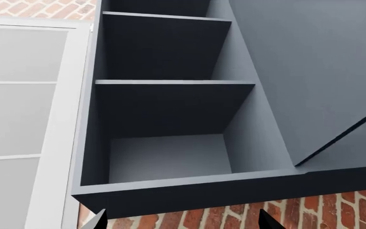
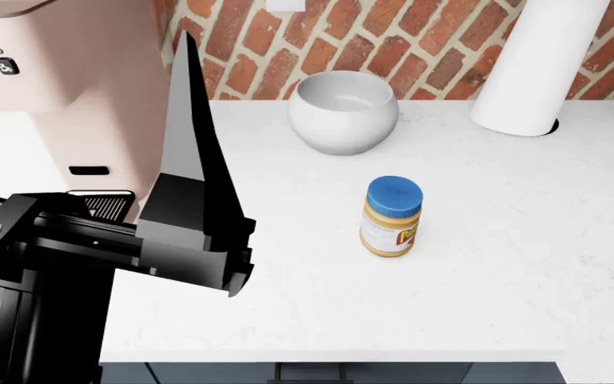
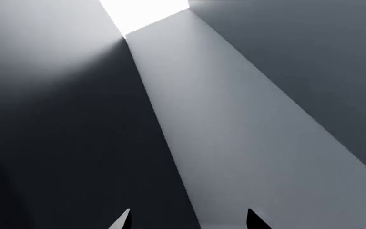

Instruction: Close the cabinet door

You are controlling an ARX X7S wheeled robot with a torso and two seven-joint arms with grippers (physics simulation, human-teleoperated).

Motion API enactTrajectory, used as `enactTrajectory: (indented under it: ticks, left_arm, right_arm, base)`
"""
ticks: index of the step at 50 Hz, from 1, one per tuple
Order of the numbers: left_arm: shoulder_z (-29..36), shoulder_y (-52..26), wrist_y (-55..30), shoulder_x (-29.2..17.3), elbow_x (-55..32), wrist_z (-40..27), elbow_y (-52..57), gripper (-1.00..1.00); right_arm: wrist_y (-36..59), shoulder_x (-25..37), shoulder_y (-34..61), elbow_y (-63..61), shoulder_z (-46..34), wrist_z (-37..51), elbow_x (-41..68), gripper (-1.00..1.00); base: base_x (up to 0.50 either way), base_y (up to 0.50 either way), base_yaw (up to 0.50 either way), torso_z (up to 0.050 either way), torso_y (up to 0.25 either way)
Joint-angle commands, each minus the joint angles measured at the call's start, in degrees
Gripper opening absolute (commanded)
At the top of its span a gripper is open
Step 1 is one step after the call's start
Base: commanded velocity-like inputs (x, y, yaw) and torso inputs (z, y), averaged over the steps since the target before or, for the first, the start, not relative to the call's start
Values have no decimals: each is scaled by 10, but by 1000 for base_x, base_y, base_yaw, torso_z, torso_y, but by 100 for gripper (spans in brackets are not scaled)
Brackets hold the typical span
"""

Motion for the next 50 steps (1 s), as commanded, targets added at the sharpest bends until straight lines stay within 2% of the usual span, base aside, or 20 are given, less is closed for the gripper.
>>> enactTrajectory:
  ticks: [1,17,25,31,35,39,45,47,48,49,50]
  left_arm:
    - [-2,3,-4,1,1,0,4,100]
    - [-9,3,1,-5,-2,4,4,100]
    - [-13,-1,-2,-9,-5,2,14,100]
    - [-4,-25,0,-44,-15,-13,30,100]
    - [70,-92,26,-62,-14,-41,31,100]
    - [201,-205,70,-86,-6,-79,31,100]
    - [284,-282,98,-126,-5,-81,31,100]
    - [336,-329,105,-145,-3,-81,31,100]
    - [384,-372,116,-160,-1,-81,31,100]
    - [434,-418,128,-172,0,-81,31,100]
    - [452,-435,126,-188,6,-81,31,100]
  right_arm:
    - [194,-110,259,205,-143,-129,-62,100]
    - [227,-186,342,286,-190,-180,-124,100]
    - [227,-221,354,301,-207,-192,-141,100]
    - [200,-281,361,386,-243,-232,-196,100]
    - [171,-329,367,469,-274,-268,-245,100]
    - [124,-375,361,550,-285,-300,-271,100]
    - [56,-434,347,674,-290,-347,-292,100]
    - [31,-458,345,726,-298,-369,-305,100]
    - [10,-475,345,767,-300,-384,-313,100]
    - [-9,-493,349,812,-301,-398,-319,100]
    - [-49,-522,356,890,-299,-424,-326,100]
  base:
    - [0,0,0,0,0]
    - [0,0,1,3,0]
    - [3,0,1,4,0]
    - [2,0,0,0,0]
    - [0,0,0,3,0]
    - [0,0,0,0,0]
    - [0,0,0,2,0]
    - [0,0,0,0,0]
    - [0,0,0,0,0]
    - [0,0,0,0,0]
    - [0,0,0,0,0]
